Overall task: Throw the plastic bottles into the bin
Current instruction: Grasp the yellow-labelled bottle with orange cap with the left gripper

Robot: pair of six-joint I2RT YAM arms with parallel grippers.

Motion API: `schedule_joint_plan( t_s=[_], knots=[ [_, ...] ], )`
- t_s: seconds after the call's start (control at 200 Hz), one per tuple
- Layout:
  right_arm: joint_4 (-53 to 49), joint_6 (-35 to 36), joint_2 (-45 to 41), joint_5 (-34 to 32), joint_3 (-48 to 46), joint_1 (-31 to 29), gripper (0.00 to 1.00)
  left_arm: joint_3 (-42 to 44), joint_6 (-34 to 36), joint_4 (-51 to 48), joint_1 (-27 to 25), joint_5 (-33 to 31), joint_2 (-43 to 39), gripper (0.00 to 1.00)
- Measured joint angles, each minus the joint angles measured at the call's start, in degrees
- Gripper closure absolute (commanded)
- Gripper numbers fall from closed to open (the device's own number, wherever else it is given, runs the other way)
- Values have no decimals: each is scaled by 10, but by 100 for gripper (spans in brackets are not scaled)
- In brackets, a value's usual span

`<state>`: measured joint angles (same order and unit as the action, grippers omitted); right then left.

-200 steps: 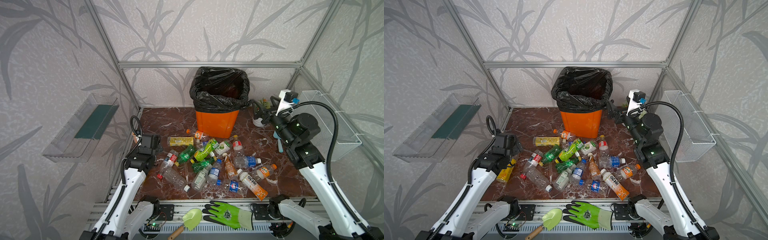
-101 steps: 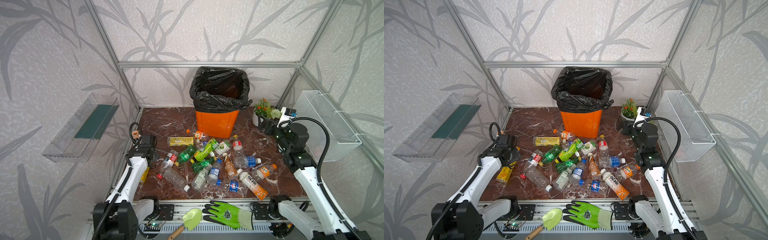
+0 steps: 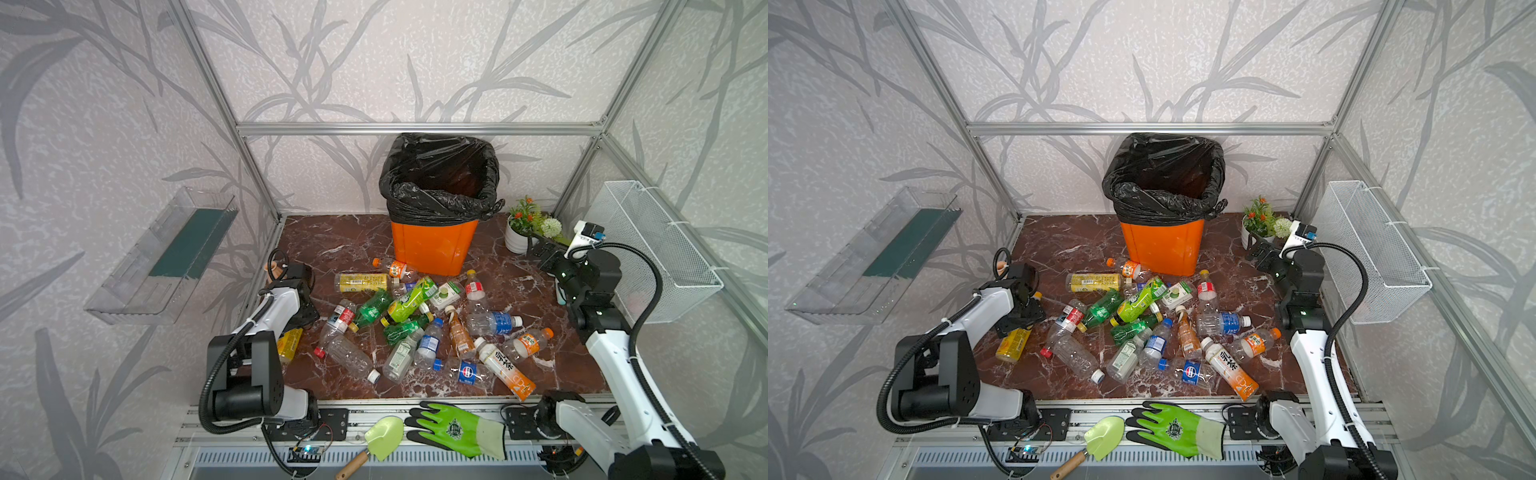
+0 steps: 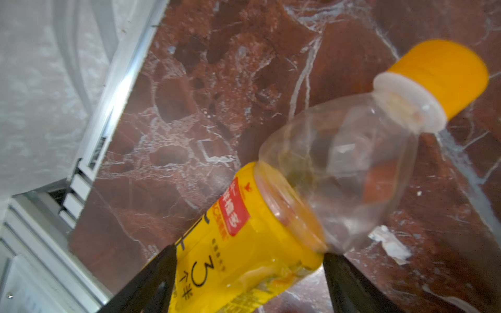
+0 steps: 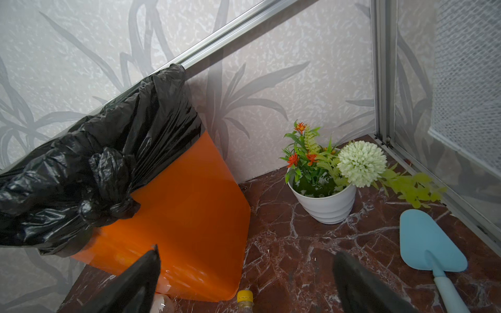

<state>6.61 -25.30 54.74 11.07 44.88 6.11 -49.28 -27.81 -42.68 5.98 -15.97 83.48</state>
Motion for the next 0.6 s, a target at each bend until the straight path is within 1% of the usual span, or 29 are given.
schedule_joint_plan(
  t_s=[0.205,0.425,0.56,0.6],
  knots=[
    [20,-25,0,32,-24,46,1,-4,17,1,0,35,14,32],
    [29,-48,0,55,-35,70,1,-4,30,9,0,69,14,33],
    [38,-60,0,65,-35,78,1,-4,34,10,0,79,24,33],
    [39,-64,0,67,-35,81,1,-4,36,10,0,82,30,35]
  ],
)
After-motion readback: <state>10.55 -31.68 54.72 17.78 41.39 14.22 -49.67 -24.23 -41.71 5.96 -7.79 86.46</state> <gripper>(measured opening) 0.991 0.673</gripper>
